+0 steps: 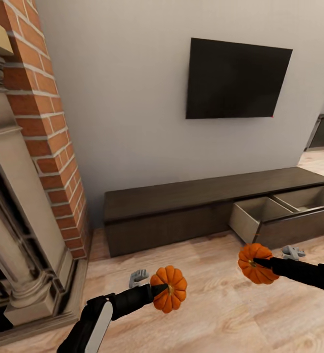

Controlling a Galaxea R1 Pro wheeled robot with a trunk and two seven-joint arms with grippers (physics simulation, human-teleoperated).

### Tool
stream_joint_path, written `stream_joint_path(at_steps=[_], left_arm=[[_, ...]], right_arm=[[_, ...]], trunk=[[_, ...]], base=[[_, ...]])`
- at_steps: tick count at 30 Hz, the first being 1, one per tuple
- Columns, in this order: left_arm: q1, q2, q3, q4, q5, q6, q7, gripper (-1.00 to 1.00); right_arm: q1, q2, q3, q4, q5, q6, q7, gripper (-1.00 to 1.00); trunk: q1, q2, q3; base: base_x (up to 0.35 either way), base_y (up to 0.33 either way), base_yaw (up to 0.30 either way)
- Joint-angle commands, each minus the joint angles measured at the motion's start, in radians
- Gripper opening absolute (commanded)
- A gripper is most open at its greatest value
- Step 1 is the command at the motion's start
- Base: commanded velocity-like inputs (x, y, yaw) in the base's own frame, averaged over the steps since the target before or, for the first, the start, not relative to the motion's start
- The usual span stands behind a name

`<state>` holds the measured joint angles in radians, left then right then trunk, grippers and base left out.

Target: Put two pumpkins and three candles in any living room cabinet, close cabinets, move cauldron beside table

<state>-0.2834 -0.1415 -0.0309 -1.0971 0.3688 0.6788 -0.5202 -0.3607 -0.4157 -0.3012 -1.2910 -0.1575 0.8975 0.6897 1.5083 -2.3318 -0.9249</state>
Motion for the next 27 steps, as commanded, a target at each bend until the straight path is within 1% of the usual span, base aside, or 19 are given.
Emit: stream_joint_path(at_steps=[1,2,3,4,5,6,8,9,10,12,15,19,20,21,23,25,27], left_arm=[[-0.011,-0.006,-0.001,-0.008,0.016,0.012,0.009,-1.00],[-0.020,-0.009,-0.001,-0.013,0.017,0.014,0.015,-1.00],[-0.054,-0.014,-0.003,-0.025,0.023,0.021,0.031,-1.00],[-0.081,-0.016,-0.003,-0.029,0.031,0.024,0.040,-1.00],[-0.136,-0.016,-0.003,-0.038,0.066,0.037,0.054,-1.00],[-0.176,-0.015,-0.003,-0.056,0.097,0.073,0.062,-1.00],[-0.217,-0.016,-0.005,-0.094,0.117,0.115,0.068,-1.00],[-0.229,-0.017,-0.011,-0.120,0.123,0.127,0.069,-1.00],[-0.236,-0.017,-0.030,-0.141,0.126,0.134,0.072,-1.00],[-0.242,-0.016,-0.058,-0.147,0.128,0.138,0.081,-1.00],[-0.246,-0.015,-0.079,-0.127,0.129,0.134,0.091,-1.00],[-0.247,-0.016,-0.092,-0.107,0.130,0.120,0.096,-1.00],[-0.244,-0.017,-0.115,-0.098,0.131,0.109,0.097,-1.00],[-0.243,-0.018,-0.137,-0.093,0.131,0.105,0.098,-1.00],[-0.240,-0.019,-0.160,-0.089,0.132,0.101,0.098,-1.00],[-0.239,-0.018,-0.175,-0.086,0.134,0.100,0.092,-1.00],[-0.238,-0.018,-0.180,-0.085,0.133,0.099,0.091,-1.00]], right_arm=[[-0.049,0.000,-0.001,-0.001,-0.029,0.013,0.000,-1.00],[-0.069,0.000,0.000,0.000,-0.029,0.013,0.000,-1.00],[-0.126,0.000,0.000,0.006,-0.028,0.015,0.000,-1.00],[-0.154,0.000,0.000,0.009,-0.028,0.016,0.000,-1.00],[-0.185,0.000,0.000,0.012,-0.030,0.023,0.001,-1.00],[-0.196,0.001,0.001,0.004,-0.031,0.028,0.002,-1.00],[-0.202,0.001,0.001,-0.009,-0.034,0.034,0.003,-1.00],[-0.204,0.000,0.000,-0.015,-0.037,0.036,0.005,-1.00],[-0.205,-0.001,-0.002,-0.026,-0.040,0.037,0.006,-1.00],[-0.206,-0.001,-0.002,-0.047,-0.043,0.037,0.008,-1.00],[-0.204,0.000,0.000,-0.084,-0.044,0.037,0.009,-1.00],[-0.198,0.001,0.002,-0.147,-0.045,0.036,0.010,-1.00],[-0.193,0.002,0.002,-0.181,-0.046,0.035,0.011,-1.00],[-0.191,0.002,0.003,-0.195,-0.046,0.034,0.011,-1.00],[-0.188,0.003,0.003,-0.207,-0.046,0.034,0.011,-1.00],[-0.186,0.003,0.002,-0.216,-0.046,0.034,0.011,-1.00],[-0.186,0.003,0.002,-0.218,-0.045,0.034,0.011,-1.00]], trunk=[[0.000,-0.001,-0.001],[0.000,-0.001,-0.001],[0.000,-0.001,-0.001],[0.000,-0.001,-0.001],[0.000,-0.001,-0.001],[0.000,-0.001,-0.001],[0.000,-0.001,-0.001],[0.000,-0.001,-0.001],[0.000,-0.001,-0.001],[0.000,-0.001,-0.001],[0.000,-0.001,-0.001],[0.000,-0.001,-0.001],[0.000,-0.001,-0.001],[0.000,-0.001,-0.001],[0.000,-0.001,-0.001],[0.000,-0.001,-0.001],[0.000,-0.001,-0.001]], base=[[0.141,-0.324,-0.007],[0.141,-0.324,-0.006],[0.141,-0.324,-0.003],[0.141,-0.324,-0.002],[0.141,-0.325,-0.001],[0.140,-0.325,0.000],[0.139,-0.325,0.000],[0.139,-0.325,0.000],[0.138,-0.325,0.000],[0.138,-0.325,0.000],[0.137,-0.325,0.000],[0.138,-0.325,0.000],[0.138,-0.325,0.000],[0.138,-0.325,0.000],[0.139,-0.325,0.000],[0.139,-0.325,0.000],[0.138,-0.325,0.000]])
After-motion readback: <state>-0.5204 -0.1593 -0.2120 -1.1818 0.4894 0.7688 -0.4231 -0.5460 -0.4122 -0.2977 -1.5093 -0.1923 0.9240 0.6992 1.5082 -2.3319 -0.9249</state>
